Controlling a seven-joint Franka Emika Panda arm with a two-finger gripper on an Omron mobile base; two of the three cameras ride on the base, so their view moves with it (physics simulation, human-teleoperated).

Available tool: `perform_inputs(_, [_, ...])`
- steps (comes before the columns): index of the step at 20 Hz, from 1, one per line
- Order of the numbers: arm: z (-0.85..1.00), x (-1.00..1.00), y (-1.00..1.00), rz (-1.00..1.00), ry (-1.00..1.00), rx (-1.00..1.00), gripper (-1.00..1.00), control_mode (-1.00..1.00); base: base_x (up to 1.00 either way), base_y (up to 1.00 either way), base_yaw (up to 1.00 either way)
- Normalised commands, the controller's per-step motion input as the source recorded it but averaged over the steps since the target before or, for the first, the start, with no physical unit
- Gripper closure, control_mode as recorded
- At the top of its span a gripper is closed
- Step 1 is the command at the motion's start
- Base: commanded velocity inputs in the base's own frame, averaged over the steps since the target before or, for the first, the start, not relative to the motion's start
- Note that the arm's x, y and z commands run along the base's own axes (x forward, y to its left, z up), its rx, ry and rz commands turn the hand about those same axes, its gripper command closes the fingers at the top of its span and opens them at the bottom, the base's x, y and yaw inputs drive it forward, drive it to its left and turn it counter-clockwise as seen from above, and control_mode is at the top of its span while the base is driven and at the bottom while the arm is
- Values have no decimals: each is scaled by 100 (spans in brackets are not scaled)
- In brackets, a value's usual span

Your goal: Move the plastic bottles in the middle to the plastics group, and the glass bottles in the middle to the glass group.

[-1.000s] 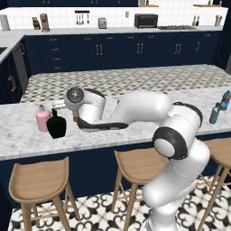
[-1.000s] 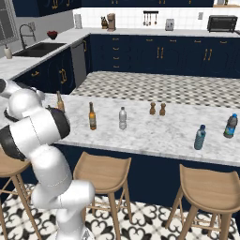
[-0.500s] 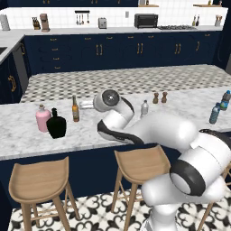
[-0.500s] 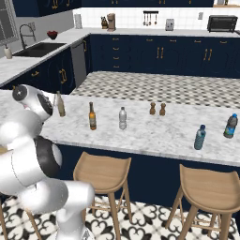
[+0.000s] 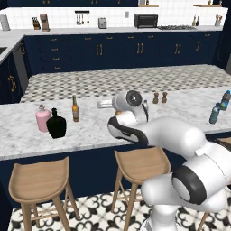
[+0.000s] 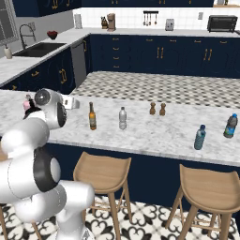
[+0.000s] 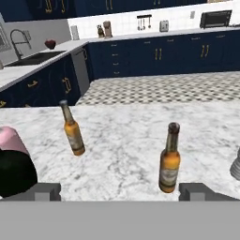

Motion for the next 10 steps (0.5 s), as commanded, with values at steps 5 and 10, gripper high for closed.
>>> perform_inputs(5, [0,7,-50,0,0,0,-100,-100,0,0,0])
perform_inputs(10, [0,14,-54,0,0,0,-100,-100,0,0,0])
